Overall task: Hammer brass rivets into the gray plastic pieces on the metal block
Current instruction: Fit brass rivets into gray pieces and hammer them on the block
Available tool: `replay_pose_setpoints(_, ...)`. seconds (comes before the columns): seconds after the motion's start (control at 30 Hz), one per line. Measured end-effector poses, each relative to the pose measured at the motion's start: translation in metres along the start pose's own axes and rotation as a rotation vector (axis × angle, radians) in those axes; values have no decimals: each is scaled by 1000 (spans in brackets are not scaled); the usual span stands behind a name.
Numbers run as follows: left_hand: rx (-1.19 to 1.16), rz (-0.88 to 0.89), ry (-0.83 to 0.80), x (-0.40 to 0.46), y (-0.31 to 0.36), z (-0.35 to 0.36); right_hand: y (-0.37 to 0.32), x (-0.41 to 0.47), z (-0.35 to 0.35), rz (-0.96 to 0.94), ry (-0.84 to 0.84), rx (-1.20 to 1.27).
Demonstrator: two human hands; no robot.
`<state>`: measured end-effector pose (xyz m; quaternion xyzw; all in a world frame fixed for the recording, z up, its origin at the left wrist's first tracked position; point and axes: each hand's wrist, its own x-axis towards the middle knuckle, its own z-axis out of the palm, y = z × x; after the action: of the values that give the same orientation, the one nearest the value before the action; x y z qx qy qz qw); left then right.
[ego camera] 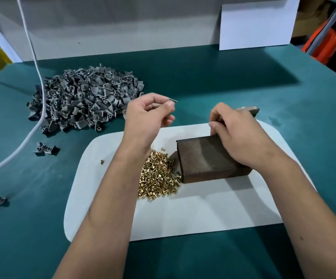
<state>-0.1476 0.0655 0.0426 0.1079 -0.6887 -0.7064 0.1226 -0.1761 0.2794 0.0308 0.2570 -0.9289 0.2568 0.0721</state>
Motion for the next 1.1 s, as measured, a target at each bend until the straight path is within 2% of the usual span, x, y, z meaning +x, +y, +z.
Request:
replay_pose_setpoints(0.13,36,116,-5,-4,-12,11,-5,12,-3,40,81,80)
replay_pose_setpoints(0.27,60,179,-18,-11,-17,18,-8,21,-8,56,123,291)
replay_pose_setpoints(0.6,-187,54,-66,-20,-16,24,-13,2,-4,11,190,796)
replay_pose_setpoints(0.83,-200,89,-83,-23,-14,27,-23,-2,-4,-54,215,813)
replay_pose_setpoints(1.1,-103,144,-53,-26,-17,33,-24,0,0,-36,293,632)
